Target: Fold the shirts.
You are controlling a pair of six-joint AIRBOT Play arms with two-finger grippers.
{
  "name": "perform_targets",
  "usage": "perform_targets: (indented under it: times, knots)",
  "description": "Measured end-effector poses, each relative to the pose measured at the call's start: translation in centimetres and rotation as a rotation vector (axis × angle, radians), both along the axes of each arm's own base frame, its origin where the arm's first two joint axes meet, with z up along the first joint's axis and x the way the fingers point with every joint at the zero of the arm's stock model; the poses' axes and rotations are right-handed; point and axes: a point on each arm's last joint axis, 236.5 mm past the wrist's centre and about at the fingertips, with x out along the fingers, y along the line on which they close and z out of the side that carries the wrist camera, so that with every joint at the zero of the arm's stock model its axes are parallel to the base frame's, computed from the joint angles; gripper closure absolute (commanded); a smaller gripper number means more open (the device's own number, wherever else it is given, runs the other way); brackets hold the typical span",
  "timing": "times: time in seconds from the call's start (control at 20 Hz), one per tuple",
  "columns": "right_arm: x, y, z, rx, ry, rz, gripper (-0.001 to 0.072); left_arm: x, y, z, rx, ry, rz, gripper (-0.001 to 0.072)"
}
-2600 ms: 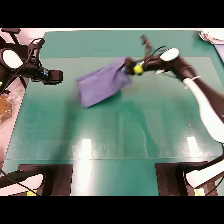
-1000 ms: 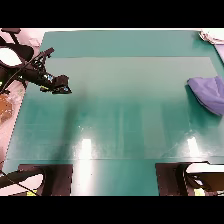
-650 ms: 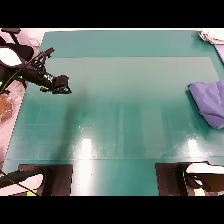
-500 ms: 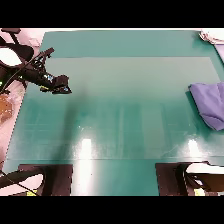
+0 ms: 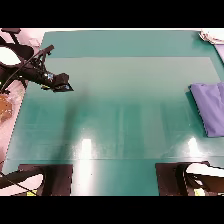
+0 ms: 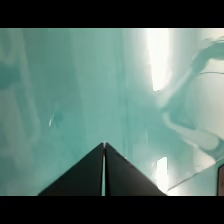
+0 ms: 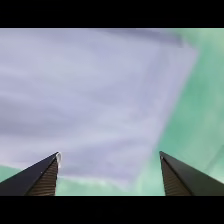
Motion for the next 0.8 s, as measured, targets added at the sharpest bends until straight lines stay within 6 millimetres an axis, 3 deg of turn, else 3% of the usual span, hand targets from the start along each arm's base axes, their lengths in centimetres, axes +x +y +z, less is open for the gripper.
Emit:
perform_targets:
  times: [0.1, 0.2, 0.3, 0.4, 0.55, 0.65, 0.8]
  knots:
    - [3.2, -0.3, 4.7, -0.11, -0.112, 0.102, 0.0697, 0.7, -0.1, 1.6, -0.013, -0.077, 0.006, 0.0684]
    - [7.7, 1.7, 9.3, -0.176, -0.256, 0.273, 0.0694, 1.0, -0.2, 3.6, -0.015, -0.169, -0.009, 0.0684]
    - [12.1, 5.8, 13.3, -0.211, -0.38, 0.468, 0.0694, 0.7, -0.2, 5.6, 0.0, -0.265, -0.052, 0.0684]
    - [15.3, 12.2, 15.4, -0.181, -0.44, 0.701, 0.0693, -0.1, -0.3, 7.5, 0.017, -0.354, -0.109, 0.0683]
    - [17.5, 25.2, 16.3, -0.043, -0.492, 1.114, 0.0692, -1.6, -1.2, 10.3, -0.007, -0.449, -0.175, 0.0683]
    - [17.4, 33.2, 16.3, 0.038, -0.515, 1.339, 0.0692, -2.4, -2.0, 11.7, -0.046, -0.481, -0.198, 0.0683]
    - [16.0, 43.0, 15.3, 0.149, -0.515, 1.592, 0.0692, -3.2, -2.9, 12.9, -0.097, -0.503, -0.22, 0.0683]
